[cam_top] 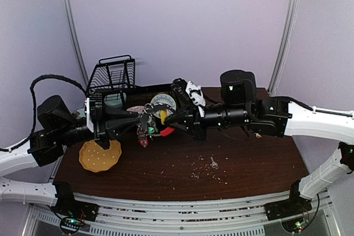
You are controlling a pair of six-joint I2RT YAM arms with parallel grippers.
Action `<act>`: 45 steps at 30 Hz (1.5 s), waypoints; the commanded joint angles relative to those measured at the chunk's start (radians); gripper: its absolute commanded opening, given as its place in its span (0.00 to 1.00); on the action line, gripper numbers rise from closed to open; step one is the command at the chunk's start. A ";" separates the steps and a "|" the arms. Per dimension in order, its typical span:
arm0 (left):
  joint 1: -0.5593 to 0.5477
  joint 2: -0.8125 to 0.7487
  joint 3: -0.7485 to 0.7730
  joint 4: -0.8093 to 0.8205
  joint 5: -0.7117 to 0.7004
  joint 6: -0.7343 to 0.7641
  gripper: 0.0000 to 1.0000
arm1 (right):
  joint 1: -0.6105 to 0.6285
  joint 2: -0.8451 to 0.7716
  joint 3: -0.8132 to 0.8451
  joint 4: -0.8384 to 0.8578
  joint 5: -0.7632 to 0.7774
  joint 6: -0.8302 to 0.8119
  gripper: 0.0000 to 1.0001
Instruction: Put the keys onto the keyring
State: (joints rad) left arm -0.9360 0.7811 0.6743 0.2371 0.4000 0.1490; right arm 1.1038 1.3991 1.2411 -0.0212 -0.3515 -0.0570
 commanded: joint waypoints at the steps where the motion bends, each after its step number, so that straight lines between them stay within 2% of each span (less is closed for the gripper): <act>1: -0.002 -0.013 0.019 0.011 -0.034 -0.004 0.18 | -0.006 -0.049 0.008 0.025 -0.016 -0.018 0.00; 4: 0.005 -0.044 0.022 -0.012 -0.086 0.003 0.24 | -0.016 -0.073 -0.005 0.022 -0.112 -0.041 0.00; 6: 0.013 -0.047 0.044 -0.056 -0.097 0.024 0.26 | -0.020 -0.073 0.020 -0.046 -0.166 -0.084 0.00; 10: 0.015 -0.034 0.057 -0.129 -0.033 0.119 0.31 | -0.020 -0.070 0.050 -0.184 -0.203 -0.175 0.00; 14: 0.015 0.001 0.041 -0.122 -0.008 0.144 0.32 | -0.019 -0.040 0.099 -0.297 -0.283 -0.233 0.00; 18: -0.007 0.040 0.026 -0.104 0.096 0.162 0.33 | -0.019 -0.042 0.090 -0.250 -0.258 -0.216 0.00; 24: -0.072 -0.020 -0.079 0.035 0.095 0.205 0.33 | -0.020 -0.042 0.085 -0.235 -0.285 -0.240 0.00; 28: -0.079 -0.032 -0.100 0.095 0.092 0.180 0.33 | -0.021 -0.034 0.083 -0.223 -0.280 -0.247 0.00; 37: -0.105 -0.014 -0.097 0.082 0.114 0.179 0.32 | -0.023 -0.023 0.093 -0.215 -0.261 -0.243 0.00; 42: -0.107 -0.014 -0.086 0.061 0.018 0.184 0.17 | -0.024 -0.025 0.092 -0.204 -0.291 -0.236 0.00; 45: -0.107 -0.008 -0.074 0.045 -0.008 0.178 0.16 | -0.025 -0.025 0.090 -0.207 -0.292 -0.236 0.00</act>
State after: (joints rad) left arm -1.0363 0.7673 0.5823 0.2665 0.4477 0.3313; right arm 1.0859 1.3785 1.3041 -0.2741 -0.6186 -0.2897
